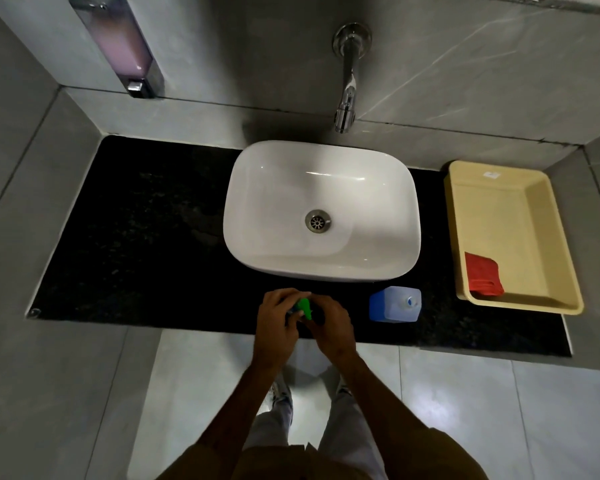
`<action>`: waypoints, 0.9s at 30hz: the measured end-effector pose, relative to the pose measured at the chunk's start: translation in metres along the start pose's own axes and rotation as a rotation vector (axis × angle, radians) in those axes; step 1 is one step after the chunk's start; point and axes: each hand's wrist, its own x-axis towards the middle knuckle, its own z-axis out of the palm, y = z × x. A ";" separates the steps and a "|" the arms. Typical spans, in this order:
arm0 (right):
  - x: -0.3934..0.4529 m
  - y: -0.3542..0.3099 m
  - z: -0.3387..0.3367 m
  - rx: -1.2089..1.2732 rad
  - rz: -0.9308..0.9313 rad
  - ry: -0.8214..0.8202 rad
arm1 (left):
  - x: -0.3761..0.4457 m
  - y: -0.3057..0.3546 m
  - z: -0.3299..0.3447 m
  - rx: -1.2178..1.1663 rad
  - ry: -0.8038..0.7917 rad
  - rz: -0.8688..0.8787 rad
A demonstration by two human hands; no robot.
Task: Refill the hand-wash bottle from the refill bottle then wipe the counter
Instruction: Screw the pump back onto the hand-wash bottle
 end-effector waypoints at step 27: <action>0.004 0.000 -0.002 -0.074 0.002 -0.031 | 0.015 -0.009 -0.016 -0.281 -0.313 -0.122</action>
